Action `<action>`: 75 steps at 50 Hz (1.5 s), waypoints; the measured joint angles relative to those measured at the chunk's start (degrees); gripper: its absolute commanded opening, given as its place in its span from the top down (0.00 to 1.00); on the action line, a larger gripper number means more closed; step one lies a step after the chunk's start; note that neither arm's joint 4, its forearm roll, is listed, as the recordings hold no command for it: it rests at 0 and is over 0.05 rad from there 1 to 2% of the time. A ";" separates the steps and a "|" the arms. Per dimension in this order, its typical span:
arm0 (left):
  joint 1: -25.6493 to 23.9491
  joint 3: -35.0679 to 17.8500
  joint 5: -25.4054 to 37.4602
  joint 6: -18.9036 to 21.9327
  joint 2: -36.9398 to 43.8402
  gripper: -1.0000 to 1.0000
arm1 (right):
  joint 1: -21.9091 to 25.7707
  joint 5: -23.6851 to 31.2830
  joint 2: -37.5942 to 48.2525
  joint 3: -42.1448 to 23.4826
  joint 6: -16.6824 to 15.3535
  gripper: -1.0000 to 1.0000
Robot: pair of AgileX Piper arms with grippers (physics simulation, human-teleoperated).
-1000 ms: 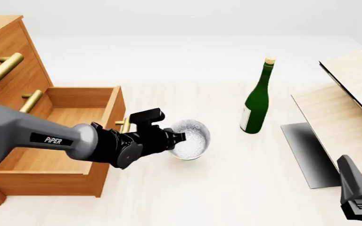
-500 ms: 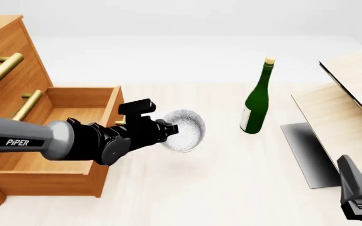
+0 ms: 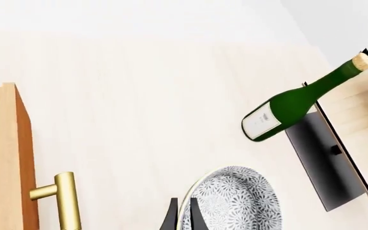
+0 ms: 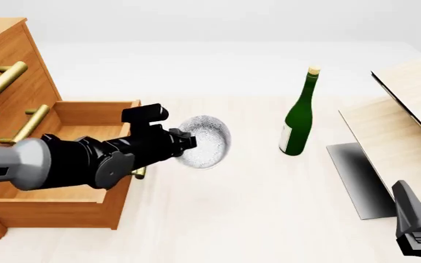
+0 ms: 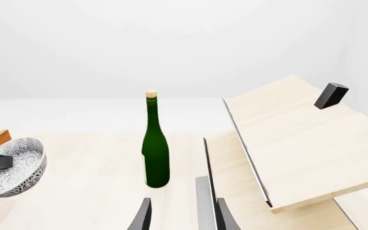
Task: Put the bowl in the bottom drawer of the cabinet and close it.
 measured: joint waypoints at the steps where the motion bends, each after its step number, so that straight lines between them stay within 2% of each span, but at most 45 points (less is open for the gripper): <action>1: 0.10 0.09 0.12 0.19 -0.34 1.00 | 0.00 0.00 0.00 0.00 0.00 0.00; 75: 6.93 7.56 10.12 6.91 -26.31 1.00 | 0.00 0.00 0.00 0.00 0.00 0.00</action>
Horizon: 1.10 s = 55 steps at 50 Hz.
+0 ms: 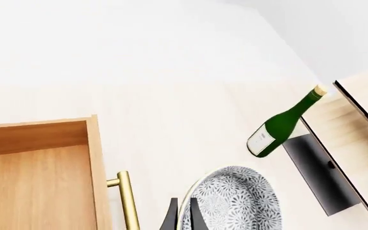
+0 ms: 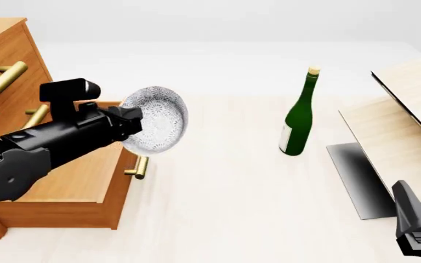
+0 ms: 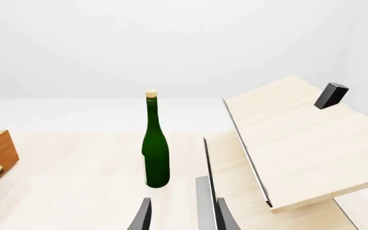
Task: Put the bowl in the bottom drawer of the cabinet and close it.
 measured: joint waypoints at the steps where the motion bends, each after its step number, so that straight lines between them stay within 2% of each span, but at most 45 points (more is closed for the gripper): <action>1: 0.17 0.07 0.21 0.07 -0.39 1.00 | 0.00 0.00 0.00 0.00 0.00 0.00; 29: 7.72 2.15 3.89 4.34 -9.34 1.00 | 0.00 0.00 0.00 0.00 0.00 0.00; 55: 16.66 5.17 2.16 8.70 -11.58 1.00 | 0.00 0.00 0.00 0.00 0.00 0.00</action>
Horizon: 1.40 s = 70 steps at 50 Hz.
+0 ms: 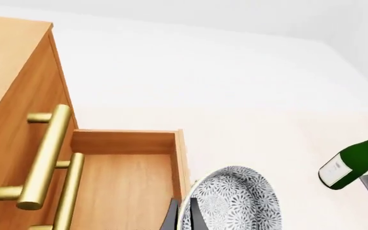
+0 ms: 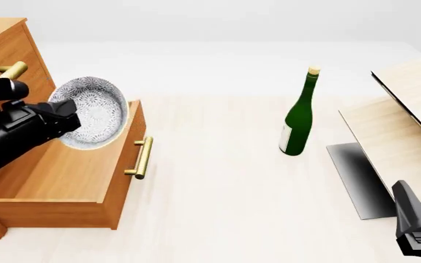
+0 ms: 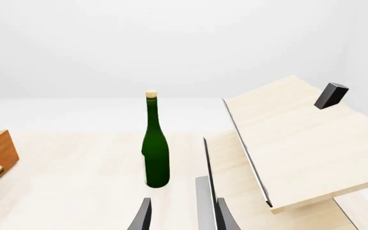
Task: Put the bowl in the bottom drawer of the cabinet and close it.
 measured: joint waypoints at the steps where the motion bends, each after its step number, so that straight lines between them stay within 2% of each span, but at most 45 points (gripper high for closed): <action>1: 0.37 0.17 -0.10 0.15 -0.05 1.00 | 0.00 0.00 0.00 0.00 0.00 0.00; 23: 6.11 3.29 -3.20 1.96 1.61 1.00 | 0.00 0.00 -0.01 0.00 0.00 0.00; 70: 11.99 7.07 -12.34 2.56 13.00 1.00 | 0.00 0.00 0.00 0.00 0.00 0.00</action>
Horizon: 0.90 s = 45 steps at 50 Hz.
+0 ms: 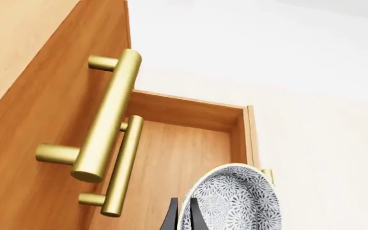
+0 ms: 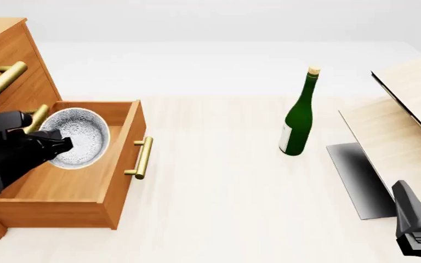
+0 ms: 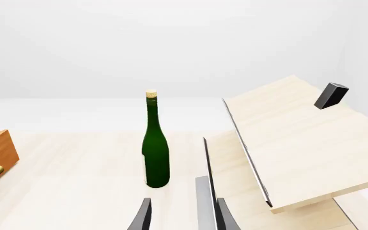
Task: Put the bowl in the bottom drawer of the cabinet and close it.
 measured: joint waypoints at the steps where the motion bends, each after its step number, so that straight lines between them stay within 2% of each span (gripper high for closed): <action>1: 0.09 0.08 -0.20 0.03 0.27 1.00 | 0.00 0.00 0.00 0.00 0.00 0.00; 45: 3.16 2.30 -7.75 1.75 9.73 1.00 | 0.00 0.00 0.00 0.00 0.00 0.00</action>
